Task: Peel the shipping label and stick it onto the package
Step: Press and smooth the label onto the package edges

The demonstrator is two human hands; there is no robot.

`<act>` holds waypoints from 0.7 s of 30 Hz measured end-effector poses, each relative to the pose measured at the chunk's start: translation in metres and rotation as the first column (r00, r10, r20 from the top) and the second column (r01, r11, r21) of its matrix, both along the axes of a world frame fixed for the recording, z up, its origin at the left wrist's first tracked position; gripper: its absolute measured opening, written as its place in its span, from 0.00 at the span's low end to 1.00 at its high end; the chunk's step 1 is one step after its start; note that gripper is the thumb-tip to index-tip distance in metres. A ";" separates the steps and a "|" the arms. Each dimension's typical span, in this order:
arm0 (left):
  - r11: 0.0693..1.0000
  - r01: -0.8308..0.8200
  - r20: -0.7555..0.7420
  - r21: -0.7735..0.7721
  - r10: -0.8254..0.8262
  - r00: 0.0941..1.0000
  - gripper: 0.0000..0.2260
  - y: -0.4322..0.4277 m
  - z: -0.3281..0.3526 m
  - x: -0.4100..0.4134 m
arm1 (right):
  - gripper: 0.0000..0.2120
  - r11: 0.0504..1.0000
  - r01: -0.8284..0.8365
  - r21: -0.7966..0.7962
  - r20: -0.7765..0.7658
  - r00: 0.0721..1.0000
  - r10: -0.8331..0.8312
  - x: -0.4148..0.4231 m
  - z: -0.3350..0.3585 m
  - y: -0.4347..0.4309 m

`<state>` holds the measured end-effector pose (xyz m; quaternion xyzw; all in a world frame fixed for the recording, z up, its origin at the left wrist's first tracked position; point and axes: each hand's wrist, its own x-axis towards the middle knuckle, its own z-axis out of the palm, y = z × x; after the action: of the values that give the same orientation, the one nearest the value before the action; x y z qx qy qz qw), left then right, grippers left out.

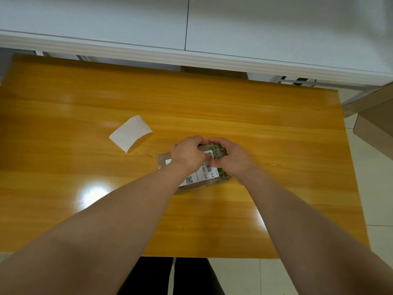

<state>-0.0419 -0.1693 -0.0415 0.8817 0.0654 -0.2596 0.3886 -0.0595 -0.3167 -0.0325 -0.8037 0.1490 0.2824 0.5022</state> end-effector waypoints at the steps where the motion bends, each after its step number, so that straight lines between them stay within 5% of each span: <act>1: 1.000 -0.003 0.010 0.008 0.002 1.000 0.19 0.000 0.000 0.000 | 0.31 1.000 0.007 0.005 -0.003 1.000 -0.007 0.000 0.001 0.000; 21: 0.977 -0.136 0.045 0.164 0.130 0.990 0.09 -0.016 -0.007 0.010 | 0.24 0.999 0.030 -0.036 0.060 0.998 -0.028 0.017 -0.006 0.011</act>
<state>-0.0321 -0.1857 -0.0483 0.9089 0.1391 -0.2117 0.3312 -0.0423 -0.3055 -0.0384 -0.8184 0.1509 0.2484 0.4957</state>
